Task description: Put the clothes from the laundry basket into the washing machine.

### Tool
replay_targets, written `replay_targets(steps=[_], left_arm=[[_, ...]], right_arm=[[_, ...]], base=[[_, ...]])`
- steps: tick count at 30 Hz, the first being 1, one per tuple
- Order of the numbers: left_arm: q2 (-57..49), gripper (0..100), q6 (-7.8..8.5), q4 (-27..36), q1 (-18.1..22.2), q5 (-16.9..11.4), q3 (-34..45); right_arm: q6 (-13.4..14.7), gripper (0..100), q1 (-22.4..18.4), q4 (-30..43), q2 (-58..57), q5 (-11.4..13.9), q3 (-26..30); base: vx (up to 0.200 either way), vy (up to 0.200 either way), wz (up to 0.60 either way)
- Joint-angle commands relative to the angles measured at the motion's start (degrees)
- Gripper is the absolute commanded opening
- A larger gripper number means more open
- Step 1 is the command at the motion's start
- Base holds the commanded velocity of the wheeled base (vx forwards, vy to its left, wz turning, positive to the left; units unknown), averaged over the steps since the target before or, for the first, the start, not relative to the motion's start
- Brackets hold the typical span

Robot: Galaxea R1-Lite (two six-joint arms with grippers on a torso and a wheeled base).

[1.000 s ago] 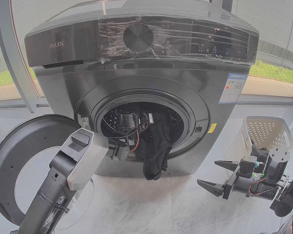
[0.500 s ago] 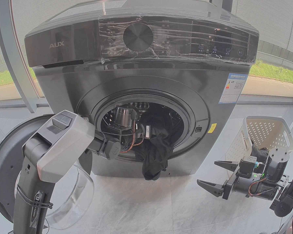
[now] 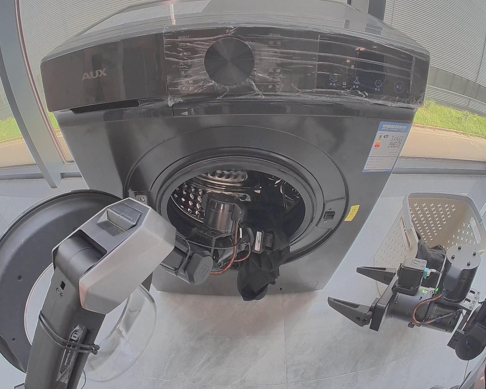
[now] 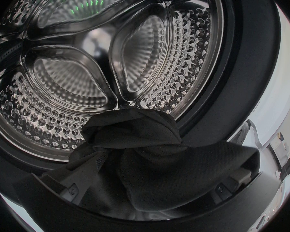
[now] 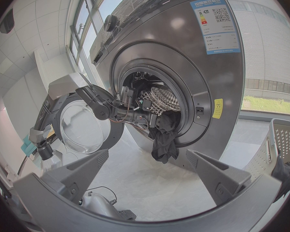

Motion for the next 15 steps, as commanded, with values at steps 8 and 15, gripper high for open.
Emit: replay_targets(steps=[8,15], left_arm=[[8.9,0,0.71,-0.5,0.0,1.4,-6.7],[10.4,0,0.35,-2.5,2.9,7.8,-20.7]], right_arm=[[0.0,100,0.1,0.0,0.0,0.1,0.0],[0.0,100,0.3,0.0,0.0,0.1,-0.1]], base=[[0.0,0.0,0.0],[0.0,0.0,0.0]])
